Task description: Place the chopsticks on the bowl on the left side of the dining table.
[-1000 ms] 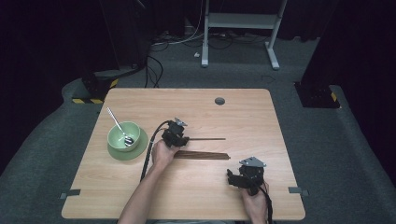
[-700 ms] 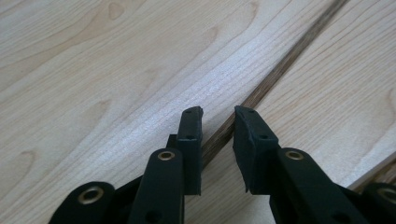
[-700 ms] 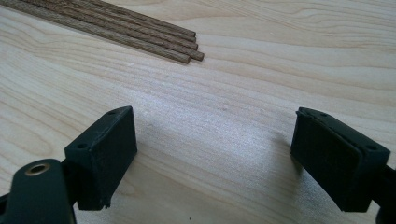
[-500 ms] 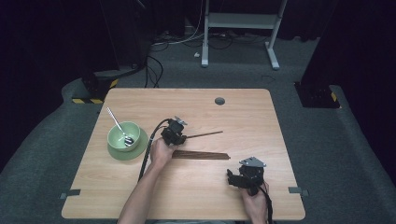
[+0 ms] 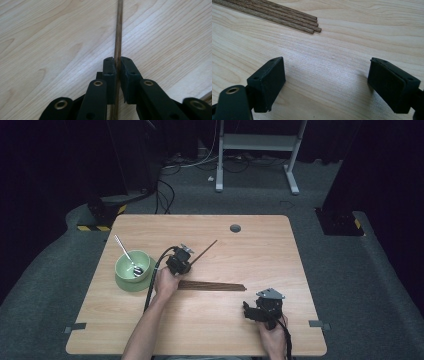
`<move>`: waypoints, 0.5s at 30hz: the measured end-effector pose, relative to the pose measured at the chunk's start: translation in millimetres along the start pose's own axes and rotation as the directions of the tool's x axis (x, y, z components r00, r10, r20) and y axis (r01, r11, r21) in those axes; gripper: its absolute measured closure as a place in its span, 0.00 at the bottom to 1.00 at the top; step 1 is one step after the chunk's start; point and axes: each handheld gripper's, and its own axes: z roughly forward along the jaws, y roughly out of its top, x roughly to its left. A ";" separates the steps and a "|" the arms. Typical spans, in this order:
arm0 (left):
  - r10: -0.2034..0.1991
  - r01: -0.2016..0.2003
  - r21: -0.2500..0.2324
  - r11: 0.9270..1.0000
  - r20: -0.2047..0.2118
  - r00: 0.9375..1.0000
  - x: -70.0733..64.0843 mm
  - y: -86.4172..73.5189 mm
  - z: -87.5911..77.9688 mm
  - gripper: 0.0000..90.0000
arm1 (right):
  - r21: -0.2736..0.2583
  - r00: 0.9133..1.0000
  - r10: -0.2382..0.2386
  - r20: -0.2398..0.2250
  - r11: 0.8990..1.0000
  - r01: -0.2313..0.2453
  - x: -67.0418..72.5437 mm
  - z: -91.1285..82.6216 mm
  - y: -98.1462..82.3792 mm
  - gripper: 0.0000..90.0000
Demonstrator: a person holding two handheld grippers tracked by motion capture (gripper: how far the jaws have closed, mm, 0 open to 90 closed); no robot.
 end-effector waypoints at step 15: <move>0.016 -0.016 0.007 1.000 -0.023 1.000 9.4 -6.2 -2.9 0.92 | 0.000 1.000 -0.001 -0.001 1.000 0.001 0.3 -0.2 -0.1 0.16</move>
